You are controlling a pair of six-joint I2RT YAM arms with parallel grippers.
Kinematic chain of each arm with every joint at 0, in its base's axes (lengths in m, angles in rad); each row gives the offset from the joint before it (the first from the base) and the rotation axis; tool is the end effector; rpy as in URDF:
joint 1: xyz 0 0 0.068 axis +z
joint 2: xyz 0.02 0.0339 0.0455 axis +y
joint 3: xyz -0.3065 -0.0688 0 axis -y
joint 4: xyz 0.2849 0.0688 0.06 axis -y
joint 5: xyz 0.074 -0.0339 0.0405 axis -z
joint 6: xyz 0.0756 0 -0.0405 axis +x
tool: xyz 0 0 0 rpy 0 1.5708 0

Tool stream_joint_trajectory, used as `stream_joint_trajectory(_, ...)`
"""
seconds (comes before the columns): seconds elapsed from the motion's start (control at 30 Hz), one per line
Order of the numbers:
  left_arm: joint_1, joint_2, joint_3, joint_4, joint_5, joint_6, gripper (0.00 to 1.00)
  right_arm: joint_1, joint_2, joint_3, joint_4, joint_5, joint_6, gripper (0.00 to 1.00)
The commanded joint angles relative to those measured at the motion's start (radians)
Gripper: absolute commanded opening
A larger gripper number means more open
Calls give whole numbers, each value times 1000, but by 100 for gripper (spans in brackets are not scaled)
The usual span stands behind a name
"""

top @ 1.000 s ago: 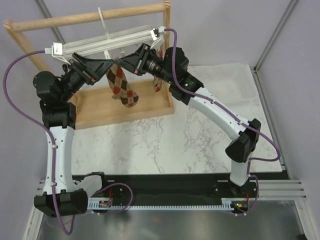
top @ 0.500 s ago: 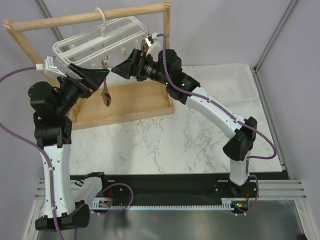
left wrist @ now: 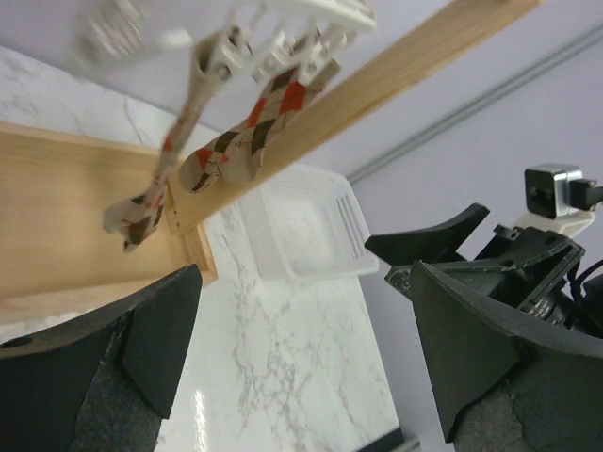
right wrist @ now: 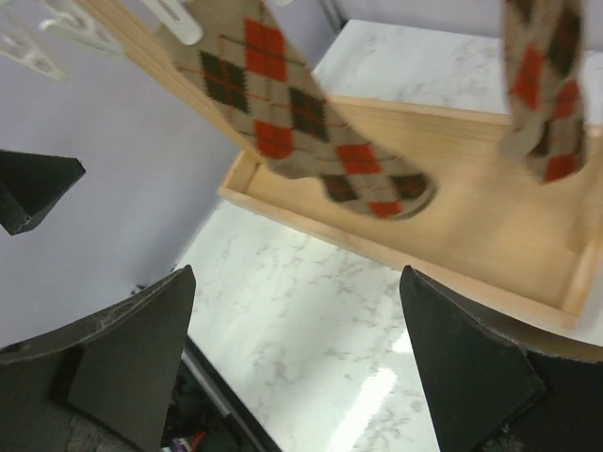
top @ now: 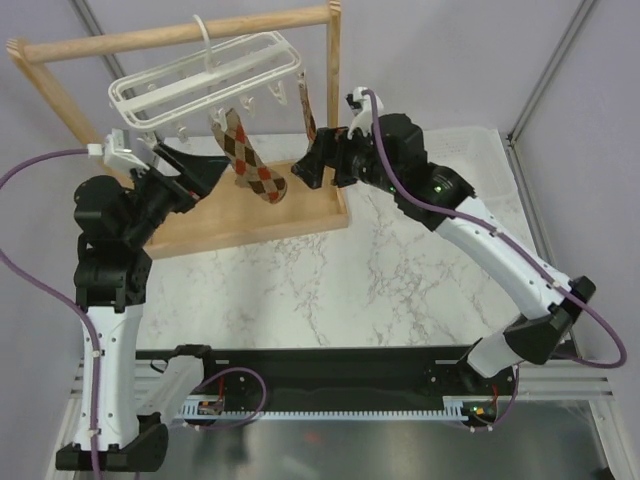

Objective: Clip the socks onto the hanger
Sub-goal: Reset both arms

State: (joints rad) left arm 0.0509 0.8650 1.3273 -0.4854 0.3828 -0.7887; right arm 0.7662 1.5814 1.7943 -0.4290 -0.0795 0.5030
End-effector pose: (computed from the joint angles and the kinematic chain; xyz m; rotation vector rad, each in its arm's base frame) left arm 0.1947 -0.0184 0.5242 -0.3834 1.6181 -0.8710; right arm 0.3092 0.3059 0.5068 -0.3087 1.8703 0.9641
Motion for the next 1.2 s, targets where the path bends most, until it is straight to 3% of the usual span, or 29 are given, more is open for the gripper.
stream_joint_trajectory(0.0, -186, -3, -28, 4, -15, 20, 100, -19, -106, -128, -96, 72, -106, 98)
stream_joint_trajectory(0.2, -510, 35, -56, 4, -15, 20, 100, -37, -236, -358, -146, 214, -149, 98)
stream_joint_trajectory(0.37, -693, 89, -85, 4, -15, 20, 100, -77, -328, -522, -148, 253, -143, 98)
stream_joint_trajectory(0.57, -767, 120, -189, 4, -15, 20, 100, -162, -368, -673, -126, 229, -126, 98)
stream_joint_trajectory(0.6, -766, 111, -210, 10, -482, 43, 100, -206, -383, -717, -111, 207, -124, 98)
stream_joint_trajectory(0.63, -764, 100, -232, 157, -486, 130, 100, -231, -391, -739, -105, 187, -118, 98)
stream_joint_trajectory(0.67, -763, 77, -270, 165, -483, 137, 100, -252, -400, -760, -96, 172, -115, 98)
stream_joint_trajectory(0.77, -689, 13, -370, 188, -399, 105, 100, -352, -449, -848, -47, 109, -100, 98)
stream_joint_trajectory(0.87, -464, -73, -541, 308, -111, -12, 100, -450, -497, -941, 53, -11, -63, 98)
stream_joint_trajectory(0.9, -342, -93, -583, 341, 25, -41, 100, -479, -520, -995, 77, -98, -49, 98)
stream_joint_trajectory(0.97, -222, -133, -661, 375, 112, -83, 100, -568, -540, -1049, 148, -188, -11, 98)
stream_joint_trajectory(1.07, -184, -201, -685, 348, 179, -41, 100, -687, -590, -1183, 238, -391, 35, 98)
stream_joint_trajectory(1.17, -184, -286, -723, 350, 189, -32, 100, -741, -616, -1236, 263, -474, 40, 98)
